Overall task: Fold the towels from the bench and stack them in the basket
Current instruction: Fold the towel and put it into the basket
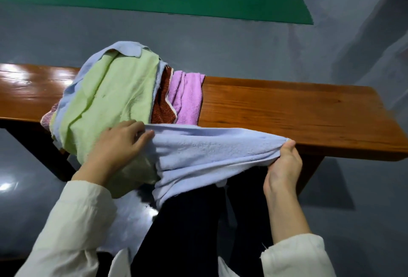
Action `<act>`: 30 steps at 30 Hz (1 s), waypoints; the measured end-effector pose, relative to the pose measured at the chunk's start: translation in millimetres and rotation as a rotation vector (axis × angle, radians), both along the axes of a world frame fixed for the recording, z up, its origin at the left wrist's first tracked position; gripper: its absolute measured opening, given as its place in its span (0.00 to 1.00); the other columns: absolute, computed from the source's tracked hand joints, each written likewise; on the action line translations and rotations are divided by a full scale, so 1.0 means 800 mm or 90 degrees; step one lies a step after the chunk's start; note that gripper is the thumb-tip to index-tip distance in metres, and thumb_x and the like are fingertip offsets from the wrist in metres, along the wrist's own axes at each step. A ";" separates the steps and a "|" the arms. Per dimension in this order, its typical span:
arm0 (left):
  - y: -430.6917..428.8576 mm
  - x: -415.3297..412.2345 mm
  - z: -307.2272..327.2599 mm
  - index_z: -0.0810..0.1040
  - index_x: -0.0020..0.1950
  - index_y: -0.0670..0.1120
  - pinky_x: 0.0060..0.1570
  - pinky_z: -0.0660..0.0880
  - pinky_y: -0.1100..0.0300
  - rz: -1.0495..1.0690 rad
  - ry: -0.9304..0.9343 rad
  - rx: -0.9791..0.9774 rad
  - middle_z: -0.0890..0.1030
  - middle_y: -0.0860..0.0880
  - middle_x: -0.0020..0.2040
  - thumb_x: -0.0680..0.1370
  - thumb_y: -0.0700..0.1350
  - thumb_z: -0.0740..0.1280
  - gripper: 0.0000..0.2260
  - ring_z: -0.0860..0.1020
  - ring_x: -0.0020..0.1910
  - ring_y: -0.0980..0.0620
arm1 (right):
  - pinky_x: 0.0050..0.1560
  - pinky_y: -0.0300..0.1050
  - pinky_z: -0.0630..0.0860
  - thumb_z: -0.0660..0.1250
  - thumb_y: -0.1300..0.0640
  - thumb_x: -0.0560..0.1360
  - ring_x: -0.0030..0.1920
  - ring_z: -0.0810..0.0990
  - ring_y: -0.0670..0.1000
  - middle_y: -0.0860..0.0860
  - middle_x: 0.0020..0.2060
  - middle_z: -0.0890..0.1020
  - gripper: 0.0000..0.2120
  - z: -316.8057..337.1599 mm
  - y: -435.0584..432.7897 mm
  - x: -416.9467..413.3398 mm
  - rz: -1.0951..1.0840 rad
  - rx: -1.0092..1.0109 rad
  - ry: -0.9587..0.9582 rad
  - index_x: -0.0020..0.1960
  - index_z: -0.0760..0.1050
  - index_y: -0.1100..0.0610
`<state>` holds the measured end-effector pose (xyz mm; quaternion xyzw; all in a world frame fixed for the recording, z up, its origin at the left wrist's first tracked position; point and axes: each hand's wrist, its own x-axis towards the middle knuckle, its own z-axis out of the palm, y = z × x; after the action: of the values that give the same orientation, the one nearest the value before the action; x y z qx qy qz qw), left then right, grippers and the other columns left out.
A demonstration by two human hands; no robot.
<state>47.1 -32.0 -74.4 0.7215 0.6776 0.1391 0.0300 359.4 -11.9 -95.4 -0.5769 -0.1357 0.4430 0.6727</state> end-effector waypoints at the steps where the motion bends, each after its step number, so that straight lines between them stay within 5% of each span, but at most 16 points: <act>1: 0.005 -0.001 0.005 0.70 0.41 0.52 0.37 0.64 0.56 -0.029 0.039 0.033 0.73 0.52 0.38 0.75 0.64 0.49 0.20 0.74 0.37 0.48 | 0.50 0.36 0.76 0.54 0.54 0.83 0.47 0.80 0.46 0.51 0.47 0.81 0.15 0.000 0.001 0.002 0.001 0.004 -0.008 0.56 0.77 0.60; 4: 0.013 -0.006 0.017 0.76 0.48 0.47 0.33 0.69 0.56 -0.080 0.121 0.129 0.78 0.48 0.44 0.78 0.56 0.57 0.14 0.78 0.34 0.41 | 0.42 0.33 0.75 0.53 0.54 0.84 0.40 0.80 0.42 0.48 0.41 0.80 0.15 0.002 0.004 0.006 -0.002 0.008 -0.020 0.45 0.76 0.55; 8: 0.018 -0.001 0.032 0.77 0.51 0.45 0.27 0.73 0.55 -0.047 0.122 0.152 0.82 0.46 0.44 0.77 0.49 0.69 0.09 0.80 0.32 0.41 | 0.45 0.35 0.75 0.53 0.54 0.83 0.40 0.79 0.43 0.49 0.41 0.80 0.15 0.004 0.009 0.009 -0.003 0.032 -0.031 0.44 0.75 0.55; 12: 0.023 -0.012 0.036 0.80 0.43 0.44 0.35 0.72 0.54 -0.161 0.189 0.152 0.81 0.48 0.40 0.78 0.52 0.56 0.17 0.79 0.33 0.42 | 0.42 0.32 0.75 0.54 0.54 0.83 0.36 0.78 0.39 0.47 0.39 0.79 0.15 0.007 0.013 0.016 -0.016 0.043 -0.025 0.43 0.75 0.55; 15: 0.022 -0.017 0.042 0.82 0.46 0.45 0.40 0.74 0.51 -0.208 0.202 0.145 0.82 0.47 0.45 0.77 0.50 0.56 0.17 0.80 0.38 0.42 | 0.42 0.32 0.75 0.54 0.54 0.83 0.35 0.78 0.38 0.46 0.38 0.79 0.15 0.007 0.014 0.019 -0.014 0.043 -0.028 0.42 0.75 0.55; 22: 0.016 -0.009 0.049 0.79 0.47 0.45 0.26 0.70 0.57 -0.174 0.211 0.155 0.81 0.47 0.39 0.81 0.54 0.57 0.16 0.78 0.30 0.42 | 0.39 0.28 0.73 0.54 0.54 0.83 0.34 0.77 0.37 0.46 0.39 0.78 0.15 0.006 0.015 0.016 -0.018 0.051 -0.047 0.42 0.75 0.54; 26: 0.016 0.002 0.046 0.74 0.62 0.49 0.24 0.60 0.64 -0.034 0.194 0.108 0.82 0.47 0.42 0.77 0.53 0.65 0.16 0.80 0.34 0.42 | 0.39 0.29 0.74 0.55 0.54 0.83 0.37 0.77 0.39 0.47 0.39 0.79 0.13 0.007 0.017 0.015 -0.012 0.057 -0.064 0.45 0.75 0.55; 30: 0.015 0.009 0.050 0.83 0.46 0.46 0.29 0.66 0.62 -0.046 0.174 0.181 0.82 0.46 0.35 0.71 0.45 0.75 0.06 0.79 0.29 0.41 | 0.40 0.29 0.73 0.54 0.54 0.83 0.35 0.77 0.37 0.46 0.38 0.78 0.15 0.008 0.016 0.016 -0.004 0.067 -0.079 0.42 0.74 0.55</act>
<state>54.1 -20.2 -34.3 0.7547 0.6223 0.1332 -0.1593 372.3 1.3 -88.8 -0.5674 -0.1986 0.3967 0.6937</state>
